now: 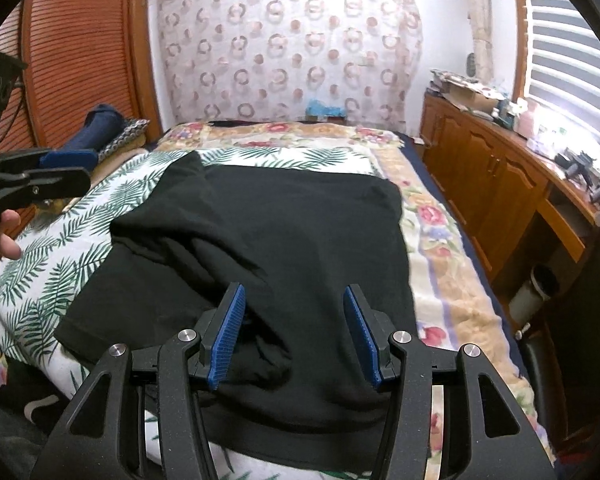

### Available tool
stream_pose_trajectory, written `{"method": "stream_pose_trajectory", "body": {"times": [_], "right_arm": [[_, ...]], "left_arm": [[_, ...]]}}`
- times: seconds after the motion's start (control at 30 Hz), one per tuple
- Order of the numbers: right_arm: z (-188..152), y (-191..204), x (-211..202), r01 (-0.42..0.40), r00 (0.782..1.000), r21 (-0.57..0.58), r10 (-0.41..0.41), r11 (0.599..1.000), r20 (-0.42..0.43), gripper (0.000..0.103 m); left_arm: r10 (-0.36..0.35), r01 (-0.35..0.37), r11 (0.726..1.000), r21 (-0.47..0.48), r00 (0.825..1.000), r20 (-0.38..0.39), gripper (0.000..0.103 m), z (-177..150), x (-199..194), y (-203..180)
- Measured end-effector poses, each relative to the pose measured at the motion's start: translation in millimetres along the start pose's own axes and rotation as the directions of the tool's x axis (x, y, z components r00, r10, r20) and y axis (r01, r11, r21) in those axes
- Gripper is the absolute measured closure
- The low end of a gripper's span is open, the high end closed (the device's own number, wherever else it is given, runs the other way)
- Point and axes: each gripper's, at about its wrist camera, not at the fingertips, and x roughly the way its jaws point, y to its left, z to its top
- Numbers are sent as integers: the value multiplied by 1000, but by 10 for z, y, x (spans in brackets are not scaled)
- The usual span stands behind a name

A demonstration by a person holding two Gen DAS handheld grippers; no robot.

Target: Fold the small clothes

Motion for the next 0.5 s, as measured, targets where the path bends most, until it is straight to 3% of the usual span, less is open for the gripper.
{"method": "stream_pose_trajectory", "body": {"times": [0.2, 0.4, 0.5], "right_arm": [[24, 221, 349, -53, 996, -50, 49, 997, -77, 51], [-38, 182, 654, -63, 986, -46, 55, 997, -157, 52], [-73, 168, 674, -99, 982, -41, 91, 994, -166, 68]], "left_arm": [[64, -64, 995, -80, 998, -3, 40, -290, -106, 396], [122, -121, 984, -130, 993, -3, 40, -522, -194, 607], [129, -129, 981, -147, 992, -5, 40, -581, -206, 672]]}}
